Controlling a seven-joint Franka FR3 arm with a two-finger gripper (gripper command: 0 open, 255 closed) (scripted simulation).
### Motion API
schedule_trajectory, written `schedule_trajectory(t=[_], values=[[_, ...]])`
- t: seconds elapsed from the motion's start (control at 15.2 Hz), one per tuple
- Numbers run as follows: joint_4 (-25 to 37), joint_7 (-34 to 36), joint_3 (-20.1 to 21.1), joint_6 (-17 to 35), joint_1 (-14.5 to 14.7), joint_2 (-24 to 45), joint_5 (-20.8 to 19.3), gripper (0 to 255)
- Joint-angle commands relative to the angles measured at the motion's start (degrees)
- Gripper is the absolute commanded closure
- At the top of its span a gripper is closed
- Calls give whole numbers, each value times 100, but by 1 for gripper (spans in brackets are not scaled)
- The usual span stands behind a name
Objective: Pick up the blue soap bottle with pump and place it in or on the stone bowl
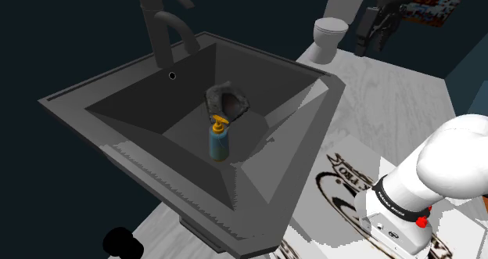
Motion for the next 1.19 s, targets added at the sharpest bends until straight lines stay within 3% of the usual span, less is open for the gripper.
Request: schedule_trajectory(t=[0.0, 0.59, 1.12], values=[[0, 0, 0, 0, 0, 0, 0, 0], [-299, 809, 914, 1229, 385, 681, 660, 0], [-89, 1505, 1722, 2324, 652, 1727, 969, 0]])
